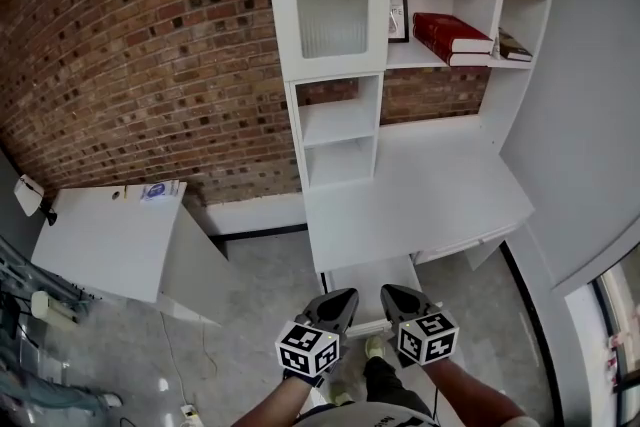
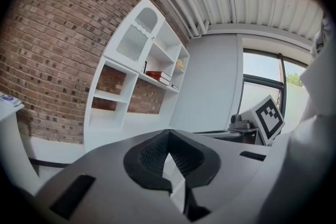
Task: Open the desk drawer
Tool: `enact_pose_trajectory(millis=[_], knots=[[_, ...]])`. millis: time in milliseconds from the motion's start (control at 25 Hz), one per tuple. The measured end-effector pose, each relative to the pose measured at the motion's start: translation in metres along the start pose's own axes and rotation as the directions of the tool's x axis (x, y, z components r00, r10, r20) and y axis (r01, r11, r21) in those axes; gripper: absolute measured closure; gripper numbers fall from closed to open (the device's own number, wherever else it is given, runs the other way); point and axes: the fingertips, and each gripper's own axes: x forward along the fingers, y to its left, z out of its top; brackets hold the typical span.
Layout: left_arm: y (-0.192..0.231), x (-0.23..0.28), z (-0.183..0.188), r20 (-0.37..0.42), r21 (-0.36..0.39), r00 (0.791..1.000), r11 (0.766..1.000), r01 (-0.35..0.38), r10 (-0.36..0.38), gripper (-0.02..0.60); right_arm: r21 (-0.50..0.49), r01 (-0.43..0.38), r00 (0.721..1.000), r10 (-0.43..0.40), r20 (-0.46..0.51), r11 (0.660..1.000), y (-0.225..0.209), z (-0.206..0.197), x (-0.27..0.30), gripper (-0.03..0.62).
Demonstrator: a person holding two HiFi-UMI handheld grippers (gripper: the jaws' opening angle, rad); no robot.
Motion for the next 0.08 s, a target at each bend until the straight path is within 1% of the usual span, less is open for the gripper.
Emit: enact_pose_trajectory(millis=[80], knots=[[0.0018, 0.0017, -0.0021, 0.0, -0.005, 1.0, 1.0, -0.003, 0.003, 0.569, -0.005, 0.0, 1.0, 0.0, -0.006, 1.0, -0.0011, -0.002, 0.0017, 0.577]])
